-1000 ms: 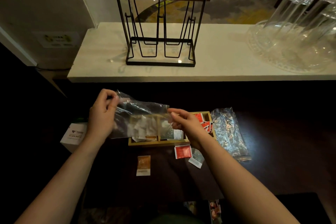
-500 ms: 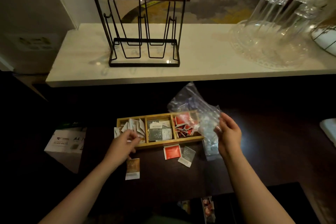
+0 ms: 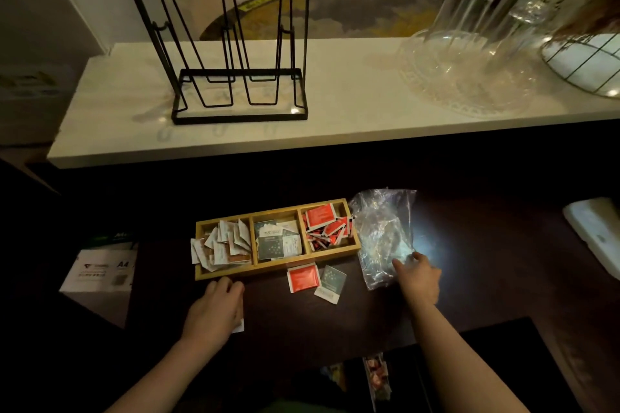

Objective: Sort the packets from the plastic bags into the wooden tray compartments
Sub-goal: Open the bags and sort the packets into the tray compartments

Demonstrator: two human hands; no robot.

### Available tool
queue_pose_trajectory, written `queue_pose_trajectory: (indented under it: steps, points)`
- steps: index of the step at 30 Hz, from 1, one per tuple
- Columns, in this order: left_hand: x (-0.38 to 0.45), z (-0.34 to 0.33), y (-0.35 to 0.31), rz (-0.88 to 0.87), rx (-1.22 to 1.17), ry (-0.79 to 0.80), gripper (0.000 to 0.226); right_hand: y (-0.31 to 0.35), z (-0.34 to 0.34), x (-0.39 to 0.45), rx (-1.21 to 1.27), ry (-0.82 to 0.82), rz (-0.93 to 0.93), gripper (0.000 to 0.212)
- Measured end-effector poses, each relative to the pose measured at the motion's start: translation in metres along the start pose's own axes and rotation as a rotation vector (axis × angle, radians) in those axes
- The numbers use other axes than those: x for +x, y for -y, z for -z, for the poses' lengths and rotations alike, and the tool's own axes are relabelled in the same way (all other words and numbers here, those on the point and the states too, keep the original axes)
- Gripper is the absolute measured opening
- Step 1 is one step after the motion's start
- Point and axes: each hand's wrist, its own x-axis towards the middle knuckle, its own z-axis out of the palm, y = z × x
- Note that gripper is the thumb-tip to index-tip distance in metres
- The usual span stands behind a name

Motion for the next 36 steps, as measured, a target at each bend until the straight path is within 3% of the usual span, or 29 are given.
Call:
queue_pose_trajectory:
  steps: [5,10,12,16,18,21,27,32,36]
  points:
    - [-0.002,-0.006,0.001,0.037,0.072,0.027,0.069,0.002,0.003,-0.008,-0.218,-0.074,0.126,0.053]
    - [0.003,-0.003,0.000,0.078,0.053,0.077,0.072,0.022,-0.001,-0.023,-0.126,-0.288,0.336,0.045]
    - [0.005,0.000,-0.001,0.085,0.043,0.108,0.068,0.031,-0.004,-0.034,-0.134,-0.305,0.517,0.040]
    - [0.009,0.005,0.001,0.077,0.050,0.190,0.046,0.041,-0.032,-0.060,-0.359,0.017,0.972,0.020]
    - [0.009,0.007,0.002,0.065,0.032,0.210,0.034,0.042,-0.052,-0.070,-0.487,0.145,1.098,0.020]
    - [0.006,0.007,0.005,0.045,-0.012,0.198,0.026,0.046,-0.064,-0.080,-0.536,0.181,1.147,0.020]
    - [0.003,0.012,0.013,-0.002,-0.050,0.195,0.013,0.039,-0.073,-0.086,-0.656,0.338,1.344,0.042]
    - [0.008,0.040,0.025,-0.022,-0.407,0.213,0.017,0.043,-0.085,-0.096,-0.779,0.304,1.391,0.048]
    - [0.025,0.080,0.045,0.110,-0.780,-0.097,0.007,0.050,-0.090,-0.107,-0.846,0.310,1.396,0.044]
